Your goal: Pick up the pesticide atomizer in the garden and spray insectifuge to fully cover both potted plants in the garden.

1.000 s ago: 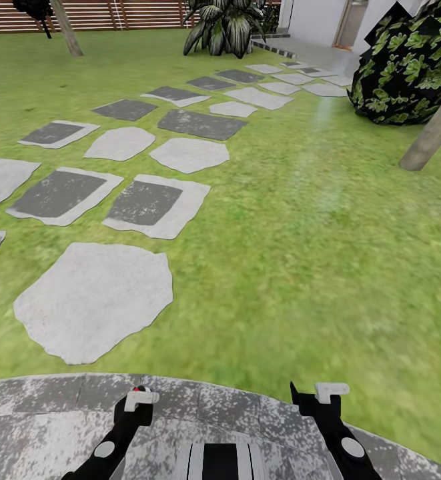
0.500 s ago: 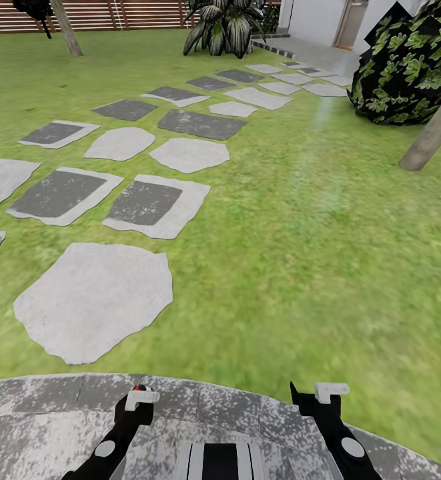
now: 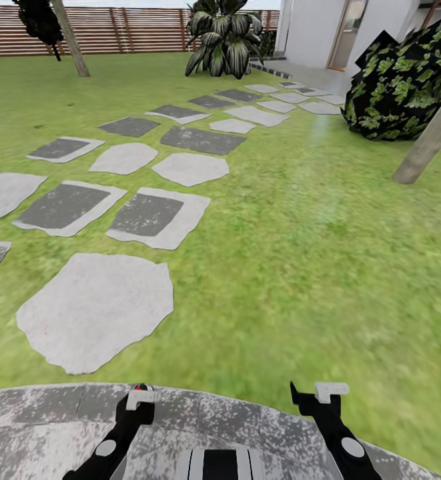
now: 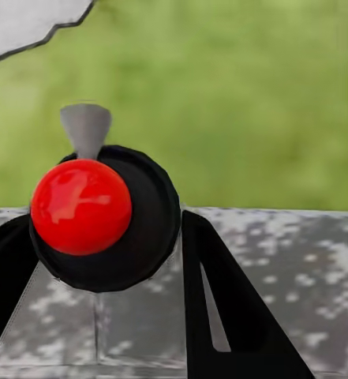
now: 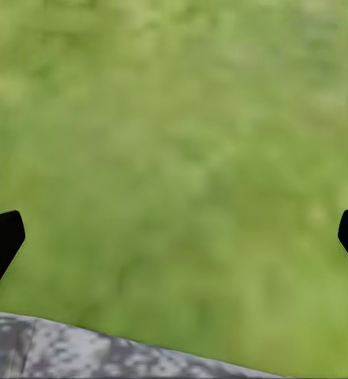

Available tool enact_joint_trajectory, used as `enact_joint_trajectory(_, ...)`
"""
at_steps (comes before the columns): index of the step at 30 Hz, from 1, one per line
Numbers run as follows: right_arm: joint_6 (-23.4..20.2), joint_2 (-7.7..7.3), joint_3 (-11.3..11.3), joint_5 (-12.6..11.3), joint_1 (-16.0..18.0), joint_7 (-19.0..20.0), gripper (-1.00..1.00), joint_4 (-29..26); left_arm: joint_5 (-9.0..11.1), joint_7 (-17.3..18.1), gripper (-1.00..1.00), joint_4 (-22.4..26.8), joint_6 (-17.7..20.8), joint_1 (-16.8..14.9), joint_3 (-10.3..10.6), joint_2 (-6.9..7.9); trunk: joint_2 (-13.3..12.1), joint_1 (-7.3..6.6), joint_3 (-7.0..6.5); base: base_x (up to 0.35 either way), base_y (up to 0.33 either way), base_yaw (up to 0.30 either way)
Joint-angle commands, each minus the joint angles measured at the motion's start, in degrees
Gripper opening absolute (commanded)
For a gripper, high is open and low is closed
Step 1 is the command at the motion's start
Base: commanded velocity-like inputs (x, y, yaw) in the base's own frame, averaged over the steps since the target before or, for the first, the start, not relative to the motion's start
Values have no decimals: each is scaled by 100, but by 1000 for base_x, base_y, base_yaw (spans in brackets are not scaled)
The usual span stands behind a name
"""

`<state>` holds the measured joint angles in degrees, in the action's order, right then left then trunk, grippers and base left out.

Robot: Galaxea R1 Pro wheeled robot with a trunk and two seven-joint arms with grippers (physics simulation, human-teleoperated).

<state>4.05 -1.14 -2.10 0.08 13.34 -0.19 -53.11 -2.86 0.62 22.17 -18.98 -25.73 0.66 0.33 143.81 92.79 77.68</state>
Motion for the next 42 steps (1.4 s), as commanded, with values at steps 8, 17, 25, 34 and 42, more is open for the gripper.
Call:
enact_joint_trajectory(8, 25, 2, 15, 5, 1, -7, 100, -154, -23, -1, -100, -18, -18, -2, 1, 10, -10, -21, -175, 0, 0, 0)
enact_joint_trajectory(17, 2116, -84, -1123, 326, -506, 35, 100, 796, -23, -44, -100, -7, 12, 147, -59, 79, -22, -45, -374, 0, 0, 0)
enact_joint_trajectory(25, 2193, -116, -1126, 361, -533, 43, 100, 1024, -39, -51, -100, -7, 85, 147, -45, 81, -33, -65, -551, 0, 0, 0)
enact_joint_trajectory(34, 2196, -117, -1123, 361, -535, 45, 100, 1366, -5, -70, -100, -70, 96, 156, -69, 79, -45, -88, -751, 0, 0, 0)
enact_joint_trajectory(42, 2197, -114, -1117, 357, -535, 37, 100, 1683, 3, -71, -100, -72, 96, 162, -72, 79, -55, -109, -928, 0, 0, 0)
